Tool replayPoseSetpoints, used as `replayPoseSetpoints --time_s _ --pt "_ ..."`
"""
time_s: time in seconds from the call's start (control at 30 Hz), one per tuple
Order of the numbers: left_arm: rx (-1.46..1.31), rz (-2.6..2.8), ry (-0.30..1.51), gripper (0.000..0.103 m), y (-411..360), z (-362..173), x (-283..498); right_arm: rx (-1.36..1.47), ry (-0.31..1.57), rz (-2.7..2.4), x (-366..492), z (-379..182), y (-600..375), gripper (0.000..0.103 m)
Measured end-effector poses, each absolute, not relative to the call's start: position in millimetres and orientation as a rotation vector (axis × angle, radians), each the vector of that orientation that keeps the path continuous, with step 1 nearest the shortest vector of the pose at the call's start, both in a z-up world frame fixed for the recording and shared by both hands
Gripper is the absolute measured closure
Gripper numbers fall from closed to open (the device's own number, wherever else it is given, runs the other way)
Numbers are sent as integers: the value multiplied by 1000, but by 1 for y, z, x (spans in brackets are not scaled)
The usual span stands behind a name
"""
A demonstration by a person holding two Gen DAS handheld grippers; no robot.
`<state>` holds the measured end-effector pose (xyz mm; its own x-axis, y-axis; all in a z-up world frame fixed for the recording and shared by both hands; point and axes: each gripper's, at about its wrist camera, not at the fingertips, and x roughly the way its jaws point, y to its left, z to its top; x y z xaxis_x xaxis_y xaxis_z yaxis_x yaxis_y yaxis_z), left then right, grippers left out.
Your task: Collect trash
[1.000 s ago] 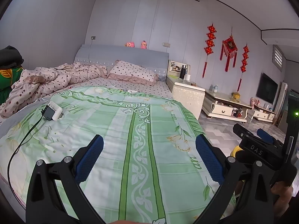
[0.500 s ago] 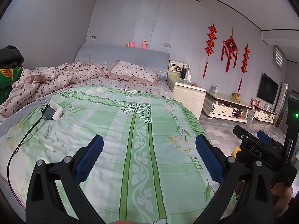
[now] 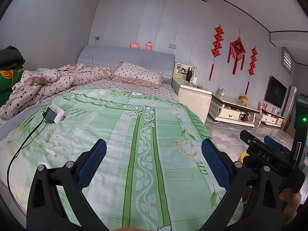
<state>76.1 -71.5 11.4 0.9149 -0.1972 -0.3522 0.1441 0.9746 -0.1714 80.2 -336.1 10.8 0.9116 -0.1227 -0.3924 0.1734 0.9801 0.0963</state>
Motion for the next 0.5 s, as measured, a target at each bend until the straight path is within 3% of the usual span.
replayPoseSetpoints --time_s 0.5 --pt "-150 -178 386 8 -72 6 79 141 412 -154 82 7 -340 8"
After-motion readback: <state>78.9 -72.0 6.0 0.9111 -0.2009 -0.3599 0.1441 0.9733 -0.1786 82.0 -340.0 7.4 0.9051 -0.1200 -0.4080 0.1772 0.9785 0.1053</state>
